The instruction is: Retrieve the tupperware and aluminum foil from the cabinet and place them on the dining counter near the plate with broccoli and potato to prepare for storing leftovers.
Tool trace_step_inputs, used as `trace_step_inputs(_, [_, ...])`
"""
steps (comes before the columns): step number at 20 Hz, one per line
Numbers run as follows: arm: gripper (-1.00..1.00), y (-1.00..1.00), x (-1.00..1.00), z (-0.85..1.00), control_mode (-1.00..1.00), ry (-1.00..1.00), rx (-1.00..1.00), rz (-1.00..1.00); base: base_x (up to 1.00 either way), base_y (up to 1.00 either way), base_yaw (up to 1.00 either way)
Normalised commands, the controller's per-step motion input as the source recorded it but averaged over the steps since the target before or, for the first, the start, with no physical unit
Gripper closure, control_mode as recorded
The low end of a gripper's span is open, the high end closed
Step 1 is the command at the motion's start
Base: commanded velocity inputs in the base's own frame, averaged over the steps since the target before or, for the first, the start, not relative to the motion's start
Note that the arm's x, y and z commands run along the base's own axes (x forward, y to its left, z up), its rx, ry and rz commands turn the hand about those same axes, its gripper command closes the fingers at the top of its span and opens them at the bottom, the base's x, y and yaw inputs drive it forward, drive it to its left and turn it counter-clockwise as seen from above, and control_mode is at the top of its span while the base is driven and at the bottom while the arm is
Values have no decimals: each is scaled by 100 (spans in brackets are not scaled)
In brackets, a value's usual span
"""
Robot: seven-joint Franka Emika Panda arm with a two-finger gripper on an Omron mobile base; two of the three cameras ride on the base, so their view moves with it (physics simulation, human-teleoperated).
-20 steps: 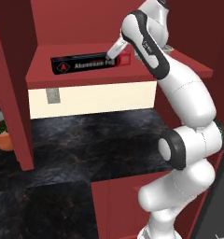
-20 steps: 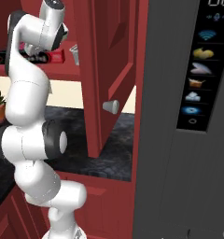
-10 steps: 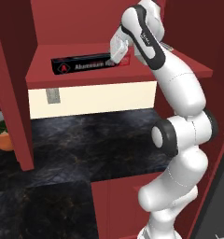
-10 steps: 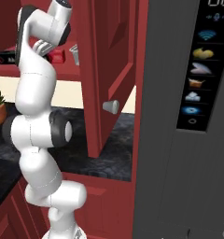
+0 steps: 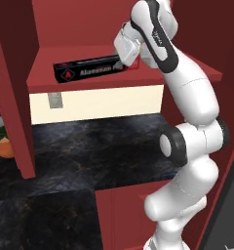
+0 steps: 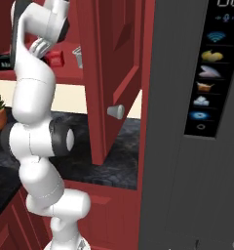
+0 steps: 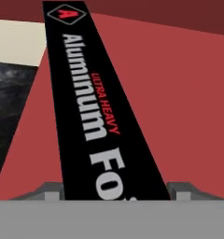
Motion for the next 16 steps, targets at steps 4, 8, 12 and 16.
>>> trace_step_inputs(4, [100,4,-100,5,-100,-36,4,-27,0,0,0])
trace_step_inputs(8, [100,-5,-100,18,-100,-27,24,-25,0,0,0])
trace_step_inputs(12, [100,-20,-100,-7,-100,-17,17,-10,0,0,0])
trace_step_inputs(16, [100,-60,-100,-29,-100,-2,1,-7,0,0,0])
